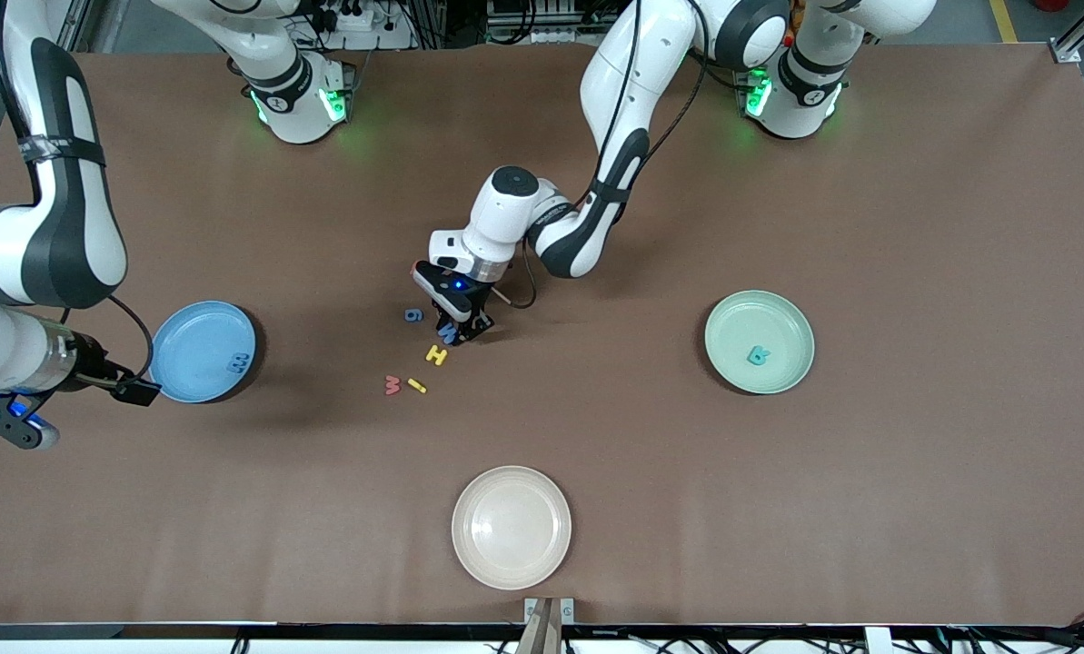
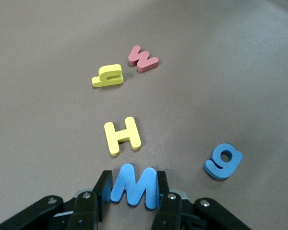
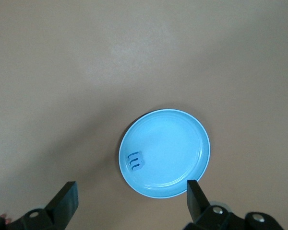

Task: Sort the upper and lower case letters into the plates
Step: 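Lower the left gripper and grasp the blue M, then place the M in the green plate while the right gripper reaches the d, then grasp the yellow d with the right gripper while the left gripper withdraws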

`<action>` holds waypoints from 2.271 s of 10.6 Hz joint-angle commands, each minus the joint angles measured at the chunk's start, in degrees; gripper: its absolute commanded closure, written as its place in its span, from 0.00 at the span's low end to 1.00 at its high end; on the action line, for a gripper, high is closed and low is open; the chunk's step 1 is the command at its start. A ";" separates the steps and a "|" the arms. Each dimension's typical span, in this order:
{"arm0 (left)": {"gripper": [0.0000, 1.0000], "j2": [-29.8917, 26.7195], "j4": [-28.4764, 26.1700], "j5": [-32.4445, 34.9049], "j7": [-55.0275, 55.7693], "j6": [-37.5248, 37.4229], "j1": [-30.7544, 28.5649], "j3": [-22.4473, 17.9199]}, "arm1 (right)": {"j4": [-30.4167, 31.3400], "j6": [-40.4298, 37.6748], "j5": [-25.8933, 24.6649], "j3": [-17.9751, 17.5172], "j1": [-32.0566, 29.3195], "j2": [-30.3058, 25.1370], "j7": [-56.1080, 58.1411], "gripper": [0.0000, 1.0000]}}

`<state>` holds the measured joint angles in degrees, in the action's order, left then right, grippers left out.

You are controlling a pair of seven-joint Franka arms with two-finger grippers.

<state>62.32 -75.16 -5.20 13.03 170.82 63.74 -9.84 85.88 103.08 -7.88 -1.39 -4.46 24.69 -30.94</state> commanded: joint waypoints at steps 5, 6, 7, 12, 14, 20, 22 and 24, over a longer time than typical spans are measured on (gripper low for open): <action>0.72 -15.37 -2.54 0.72 -21.06 -39.79 -14.57 5.34 | -0.62 5.00 3.05 -0.10 8.30 3.78 0.62 0.00; 0.71 -17.21 -2.62 0.55 -26.42 -46.04 -19.31 7.36 | -0.62 7.55 3.05 -0.10 10.76 4.57 0.79 0.00; 0.71 -18.62 -2.71 0.54 -31.69 -52.72 -25.10 9.81 | -0.45 8.96 3.05 -0.10 12.61 5.28 2.62 0.00; 0.64 -31.71 -27.87 1.24 -48.01 -55.18 -44.83 14.32 | -0.09 11.60 3.22 -0.10 20.36 10.90 15.21 0.00; 0.64 -33.31 -36.52 1.42 -55.08 -45.97 -50.10 14.41 | 0.08 15.98 3.40 -0.19 23.95 13.53 16.26 0.00; 0.00 -33.93 -36.30 0.55 -54.87 -45.75 -50.65 14.41 | 5.18 26.73 3.05 -0.10 28.27 14.87 25.74 0.00; 0.00 -33.41 -33.84 -2.15 -51.71 -45.75 -50.12 15.28 | 4.92 27.43 2.96 -0.10 30.20 16.26 29.87 0.00; 0.00 -31.83 -28.93 -6.74 -47.51 -45.75 -48.64 18.44 | 5.00 32.07 2.61 -0.10 30.56 18.81 35.56 0.00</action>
<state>29.75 -107.47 -10.10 -38.35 125.14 13.68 6.95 91.26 132.37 -5.42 -1.75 25.78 41.19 0.36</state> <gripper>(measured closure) 0.000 0.000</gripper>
